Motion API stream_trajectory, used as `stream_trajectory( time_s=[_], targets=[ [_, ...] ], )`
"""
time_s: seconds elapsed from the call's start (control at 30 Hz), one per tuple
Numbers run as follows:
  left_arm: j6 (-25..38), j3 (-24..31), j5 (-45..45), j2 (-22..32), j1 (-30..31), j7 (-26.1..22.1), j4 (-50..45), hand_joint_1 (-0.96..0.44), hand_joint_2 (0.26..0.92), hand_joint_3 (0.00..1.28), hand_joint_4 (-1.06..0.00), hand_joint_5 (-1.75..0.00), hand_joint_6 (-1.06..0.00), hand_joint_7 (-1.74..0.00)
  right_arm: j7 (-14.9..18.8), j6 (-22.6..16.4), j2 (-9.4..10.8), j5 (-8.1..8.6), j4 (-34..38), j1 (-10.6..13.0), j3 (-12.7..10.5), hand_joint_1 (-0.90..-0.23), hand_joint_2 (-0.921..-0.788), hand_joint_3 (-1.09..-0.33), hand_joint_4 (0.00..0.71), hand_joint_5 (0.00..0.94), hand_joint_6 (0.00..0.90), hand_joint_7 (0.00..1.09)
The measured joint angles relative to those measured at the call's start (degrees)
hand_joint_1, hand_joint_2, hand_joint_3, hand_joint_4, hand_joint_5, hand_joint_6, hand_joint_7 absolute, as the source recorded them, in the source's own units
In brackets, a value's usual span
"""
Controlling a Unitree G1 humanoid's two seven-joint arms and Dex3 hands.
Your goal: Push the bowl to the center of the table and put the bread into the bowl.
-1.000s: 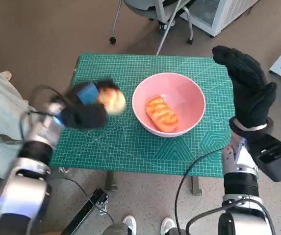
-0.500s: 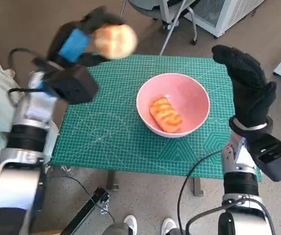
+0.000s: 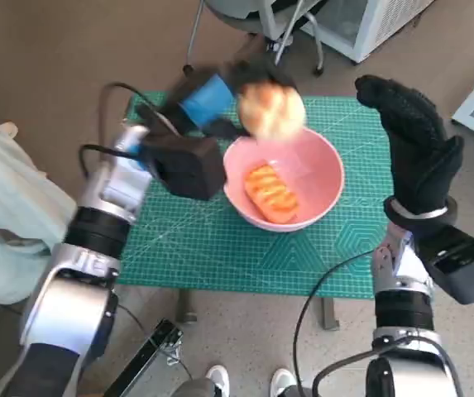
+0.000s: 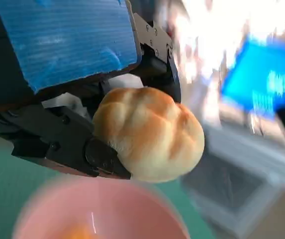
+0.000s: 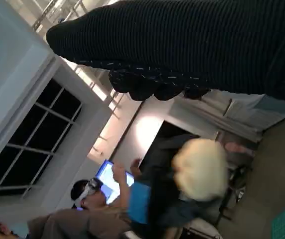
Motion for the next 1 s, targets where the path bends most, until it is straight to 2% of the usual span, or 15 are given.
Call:
stream_trajectory(
  time_s=[0.13, 0.3, 0.43, 0.57, 0.73, 0.93, 1.0],
  targets=[
    [3.09, -2.97, 2.81, -0.84, -0.01, -3.52, 0.85, -0.17, 0.810, 0.08, -0.05, -0.06, -0.01, -0.51, -0.01, 0.00, -0.06, -0.07, 0.21, -0.10, 0.00, -0.563, -0.921, -0.684, 0.363, 0.000, 0.024, 0.76],
    [5.59, -4.72, 4.95, -1.45, 0.00, -3.85, 1.07, -0.20, 0.819, 0.06, -0.05, -0.02, -0.01, -0.54, -0.06, 0.00, -0.14, -0.15, 0.05, -0.28, 0.02, -0.566, -0.921, -0.684, 0.363, 0.000, 0.024, 0.76],
    [5.44, -4.78, 5.08, -1.66, 0.04, -2.52, 1.20, -0.22, 0.830, 0.06, -0.06, -0.02, -0.04, -0.55, -0.30, 0.00, -0.16, -0.23, -0.44, -0.31, 0.05, -0.570, -0.921, -0.684, 0.363, 0.000, 0.024, 0.76],
    [3.31, -4.20, 4.97, -1.59, 0.14, 0.39, 1.36, -0.24, 0.854, 0.07, -0.12, -0.04, -0.07, -0.57, -0.67, 0.00, -0.21, -0.29, -0.81, -0.32, 0.09, -0.568, -0.921, -0.684, 0.363, 0.000, 0.023, 0.76],
    [-0.59, -0.72, 1.88, -1.58, 0.67, 3.65, 1.54, -0.29, 0.899, 0.05, -0.26, -0.05, -0.18, -0.52, -1.10, 0.04, -0.35, -0.80, -0.92, -0.41, 0.15, -0.565, -0.921, -0.686, 0.363, 0.000, 0.024, 0.76],
    [-6.77, 8.29, -8.18, -2.39, 2.58, 7.00, 0.92, -0.37, 0.919, 0.08, -0.42, -0.03, -0.33, -0.38, -1.69, 0.58, -0.54, -1.30, -1.25, -0.80, 0.05, -0.559, -0.921, -0.688, 0.367, 0.002, 0.026, 0.77],
    [-8.82, 11.48, -12.10, -3.29, 3.69, 7.97, -0.14, -0.39, 0.920, 0.10, -0.44, -0.03, -0.35, -0.34, -2.10, 0.86, -0.56, -1.44, -1.70, -0.96, 0.04, -0.556, -0.921, -0.689, 0.368, 0.003, 0.028, 0.77]
  ],
)
